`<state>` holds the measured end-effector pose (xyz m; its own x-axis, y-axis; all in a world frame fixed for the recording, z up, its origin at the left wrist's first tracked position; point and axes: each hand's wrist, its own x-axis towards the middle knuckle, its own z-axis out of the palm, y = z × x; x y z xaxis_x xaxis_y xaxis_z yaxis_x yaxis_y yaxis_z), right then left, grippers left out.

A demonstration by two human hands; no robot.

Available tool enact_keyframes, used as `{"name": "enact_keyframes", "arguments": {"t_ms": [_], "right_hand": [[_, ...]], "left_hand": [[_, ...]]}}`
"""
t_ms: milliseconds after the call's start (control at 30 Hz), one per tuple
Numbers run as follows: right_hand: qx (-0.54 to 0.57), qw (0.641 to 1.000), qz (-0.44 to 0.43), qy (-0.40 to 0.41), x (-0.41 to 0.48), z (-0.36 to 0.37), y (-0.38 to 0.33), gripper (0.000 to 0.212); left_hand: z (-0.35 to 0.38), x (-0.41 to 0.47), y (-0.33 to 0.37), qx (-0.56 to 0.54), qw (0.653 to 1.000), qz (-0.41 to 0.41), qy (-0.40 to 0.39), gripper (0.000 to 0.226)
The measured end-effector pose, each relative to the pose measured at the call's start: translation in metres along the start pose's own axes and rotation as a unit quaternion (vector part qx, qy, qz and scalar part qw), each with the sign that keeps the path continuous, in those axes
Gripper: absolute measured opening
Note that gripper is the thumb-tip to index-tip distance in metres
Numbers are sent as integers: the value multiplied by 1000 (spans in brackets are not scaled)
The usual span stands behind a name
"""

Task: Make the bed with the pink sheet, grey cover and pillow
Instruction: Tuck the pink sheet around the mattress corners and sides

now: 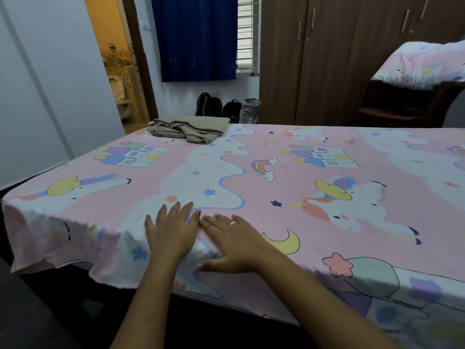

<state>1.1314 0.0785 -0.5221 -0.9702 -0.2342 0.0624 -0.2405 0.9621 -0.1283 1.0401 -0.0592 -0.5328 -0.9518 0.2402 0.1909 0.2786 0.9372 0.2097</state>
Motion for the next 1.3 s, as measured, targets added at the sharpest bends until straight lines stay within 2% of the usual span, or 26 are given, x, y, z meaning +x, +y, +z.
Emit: {"name": "enact_keyframes", "arguments": {"t_ms": [67, 100, 133, 167, 233, 267, 367, 467, 533, 567, 633, 700, 767, 800, 867, 967, 1067, 1100, 1133, 1167, 1200, 1233, 1267, 1300], "right_hand": [[168, 984, -21, -45, 2, -18, 6, 65], [274, 961, -3, -49, 5, -30, 12, 51], [351, 936, 25, -27, 7, -40, 20, 44], [369, 928, 58, 11, 10, -47, 29, 44], [251, 959, 121, 49, 16, -43, 44, 54], [169, 975, 139, 29, 19, -36, 44, 58], [22, 993, 113, -11, 29, -6, 20, 61], [-6, 1000, 7, -4, 38, 5, -23, 70], [10, 996, -79, -30, 41, 3, -50, 74], [69, 989, -117, -56, 45, 0, -61, 69], [228, 957, -159, -86, 58, -12, -72, 44], [295, 945, -142, -26, 80, -23, -70, 35], [227, 970, -84, 13, 106, -24, -61, 48], [152, 987, -47, 4, 117, -18, -57, 57], [22, 1000, -13, -15, 130, 1, -60, 69], [-47, 995, -89, 28, 130, 28, -94, 76], [-39, 985, -163, 31, 126, 37, -119, 50], [1, 986, -168, 16, 128, 34, -121, 44], [73, 982, -174, -12, 131, 27, -120, 40], [187, 966, -172, -47, 133, 16, -116, 37], [312, 933, -164, -63, 135, 3, -111, 34], [388, 909, -148, -41, 138, -6, -104, 32], [392, 911, -128, 1, 143, -11, -96, 33], [324, 940, -103, 43, 146, -12, -88, 38]], "left_hand": [[-1, -4, -8, -10, 1000, 1, 4, 54], [-3, -6, -13, -15, 1000, 3, 5, 56], [-4, -7, -19, -18, 1000, 1, 6, 57], [-6, -8, -25, -23, 1000, -4, 10, 58], [-5, -11, -38, -32, 999, -22, 28, 57], [-5, -13, -45, -39, 998, -29, 38, 57], [-2, -20, -58, -81, 994, -49, 59, 57], [2, -25, -67, -123, 986, -60, 90, 58], [4, -27, -80, -136, 981, -58, 129, 54], [4, -28, -90, -147, 976, -66, 145, 51], [3, -28, -117, -167, 969, -104, 147, 49], [0, -26, -144, -181, 964, -161, 112, 49], [-6, -21, -167, -216, 947, -219, 88, 50], [-9, -17, -175, -232, 937, -246, 82, 52], [-9, -10, -188, -264, 918, -288, 70, 57], [8, 1, -195, -356, 872, -335, 23, 71], [35, 12, -192, -537, 770, -344, -17, 85], [41, 14, -188, -586, 732, -346, -29, 88], [45, 17, -185, -613, 711, -344, -27, 89], [49, 20, -185, -622, 701, -349, -3, 84], [53, 23, -186, -637, 683, -358, 31, 78], [57, 25, -190, -669, 644, -368, 46, 78], [58, 26, -193, -715, 590, -373, 45, 80], [57, 27, -197, -739, 555, -379, 44, 75]]}}
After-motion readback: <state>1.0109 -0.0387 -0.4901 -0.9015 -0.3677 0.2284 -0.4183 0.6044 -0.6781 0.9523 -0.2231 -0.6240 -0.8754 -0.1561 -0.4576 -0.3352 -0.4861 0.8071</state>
